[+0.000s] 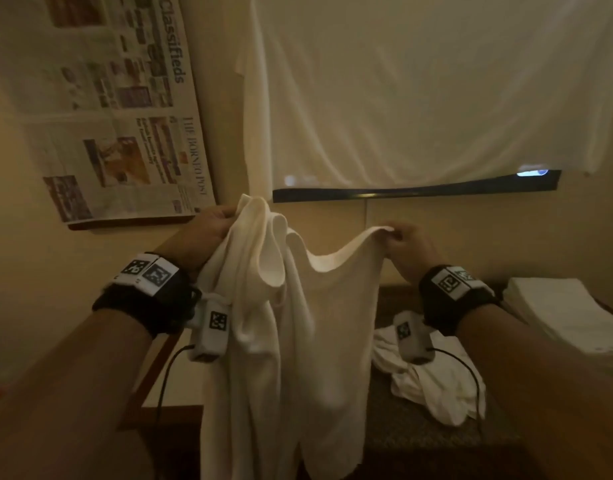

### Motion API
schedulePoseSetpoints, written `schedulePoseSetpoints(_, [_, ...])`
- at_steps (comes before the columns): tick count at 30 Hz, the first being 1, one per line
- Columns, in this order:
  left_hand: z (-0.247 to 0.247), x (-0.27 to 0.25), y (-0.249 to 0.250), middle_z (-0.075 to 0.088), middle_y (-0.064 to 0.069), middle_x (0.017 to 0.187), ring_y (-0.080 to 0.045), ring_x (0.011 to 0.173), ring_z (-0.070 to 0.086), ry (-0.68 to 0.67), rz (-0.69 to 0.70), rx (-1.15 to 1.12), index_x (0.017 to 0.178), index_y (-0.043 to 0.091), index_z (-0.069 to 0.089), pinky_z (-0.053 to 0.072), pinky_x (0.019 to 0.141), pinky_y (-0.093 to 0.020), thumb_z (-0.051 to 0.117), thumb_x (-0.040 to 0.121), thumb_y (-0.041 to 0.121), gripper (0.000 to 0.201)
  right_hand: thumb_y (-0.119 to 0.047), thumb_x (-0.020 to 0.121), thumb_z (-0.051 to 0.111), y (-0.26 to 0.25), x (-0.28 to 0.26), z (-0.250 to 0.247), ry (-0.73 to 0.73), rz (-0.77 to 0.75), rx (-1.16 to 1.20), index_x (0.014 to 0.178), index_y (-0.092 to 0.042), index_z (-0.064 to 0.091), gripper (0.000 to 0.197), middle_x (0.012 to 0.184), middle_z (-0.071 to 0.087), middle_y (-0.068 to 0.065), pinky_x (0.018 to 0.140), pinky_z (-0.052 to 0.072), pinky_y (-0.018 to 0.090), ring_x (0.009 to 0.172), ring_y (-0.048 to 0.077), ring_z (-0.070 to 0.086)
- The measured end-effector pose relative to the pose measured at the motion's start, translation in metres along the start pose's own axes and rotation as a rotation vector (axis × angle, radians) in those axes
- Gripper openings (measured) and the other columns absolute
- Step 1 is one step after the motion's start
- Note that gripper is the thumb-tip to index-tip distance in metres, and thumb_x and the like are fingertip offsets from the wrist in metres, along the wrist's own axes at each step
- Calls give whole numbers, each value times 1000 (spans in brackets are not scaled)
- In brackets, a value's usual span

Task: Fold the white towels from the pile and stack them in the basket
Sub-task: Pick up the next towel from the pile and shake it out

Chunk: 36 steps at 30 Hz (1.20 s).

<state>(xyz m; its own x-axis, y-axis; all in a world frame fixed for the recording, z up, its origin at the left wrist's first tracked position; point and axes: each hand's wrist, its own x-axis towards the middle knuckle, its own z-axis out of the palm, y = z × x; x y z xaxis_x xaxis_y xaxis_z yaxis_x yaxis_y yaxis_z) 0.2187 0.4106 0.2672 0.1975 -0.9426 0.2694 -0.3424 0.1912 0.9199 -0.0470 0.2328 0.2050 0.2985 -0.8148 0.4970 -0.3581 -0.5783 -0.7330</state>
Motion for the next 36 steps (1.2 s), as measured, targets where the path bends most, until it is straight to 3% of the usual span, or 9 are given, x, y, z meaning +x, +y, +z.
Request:
schedulePoseSetpoints(2, [-24, -4, 10, 73, -3, 100, -21, 86, 68, -92, 52, -5, 97, 24, 75, 56, 77, -39, 66, 83, 43, 25, -13, 94, 56, -51, 9, 7, 67, -125, 84, 96, -10, 71, 16, 85, 68, 6, 72, 53, 35, 77, 14, 62])
schedulePoseSetpoints(5, [-58, -6, 28, 70, -6, 99, -29, 90, 61, -61, 189, -85, 90, 21, 75, 50, 87, -50, 54, 97, 31, 24, -16, 96, 57, -130, 11, 16, 52, -326, 104, 98, -13, 71, 15, 82, 63, -13, 65, 43, 6, 72, -12, 57])
schedulePoseSetpoints(7, [-75, -10, 42, 67, -1, 92, -27, 88, 61, -15, 228, -130, 85, 28, 75, 49, 85, -54, 59, 93, 47, 25, -19, 96, 59, -176, 7, 21, 1, -408, 70, 93, -17, 71, 13, 78, 61, -20, 61, 39, 1, 69, -16, 56])
schedulePoseSetpoints(12, [-97, -6, 59, 71, 0, 91, -28, 93, 64, 48, 341, -135, 91, 30, 76, 54, 86, -54, 74, 63, 71, 50, -35, 87, 70, -247, 6, 32, -15, -498, 124, 86, -24, 69, 12, 78, 70, -6, 65, 56, 20, 71, 5, 67])
schedulePoseSetpoints(16, [-101, 0, 68, 69, -2, 78, -22, 79, 65, 9, 370, -319, 81, 26, 76, 55, 70, -39, 64, 86, 40, 19, -39, 83, 71, -277, 9, 42, -10, -534, 213, 83, -30, 67, 10, 85, 71, -2, 75, 60, 43, 80, 17, 69])
schedulePoseSetpoints(23, [-99, 1, 77, 74, -4, 85, -16, 81, 71, -170, 426, -485, 84, 18, 78, 59, 72, -30, 53, 86, 23, 26, -32, 84, 72, -306, 9, 57, -101, -617, 199, 78, -37, 67, 9, 87, 69, -7, 84, 57, 48, 86, 15, 67])
schedulePoseSetpoints(27, [-102, 5, 79, 73, -7, 89, -18, 83, 70, -217, 417, -547, 93, 12, 75, 59, 76, -32, 52, 89, 23, 26, -22, 88, 69, -313, 8, 58, -112, -624, 234, 84, -24, 66, 6, 87, 67, -5, 84, 57, 45, 86, 15, 66])
schedulePoseSetpoints(32, [-95, 12, 77, 69, -14, 107, -26, 98, 67, -255, 386, -551, 106, 14, 74, 55, 90, -42, 59, 89, 27, 26, -31, 95, 54, -302, 9, 53, -354, -503, 245, 119, -30, 62, 25, 117, 62, 5, 93, 54, 41, 109, 16, 61])
schedulePoseSetpoints(36, [-82, 15, 68, 68, -16, 107, -33, 100, 62, -146, 303, -458, 113, 6, 68, 50, 92, -48, 74, 74, 46, 56, -32, 94, 53, -294, 2, 49, -497, -361, 373, 114, -2, 58, 36, 104, 64, 14, 85, 57, 43, 94, 22, 65])
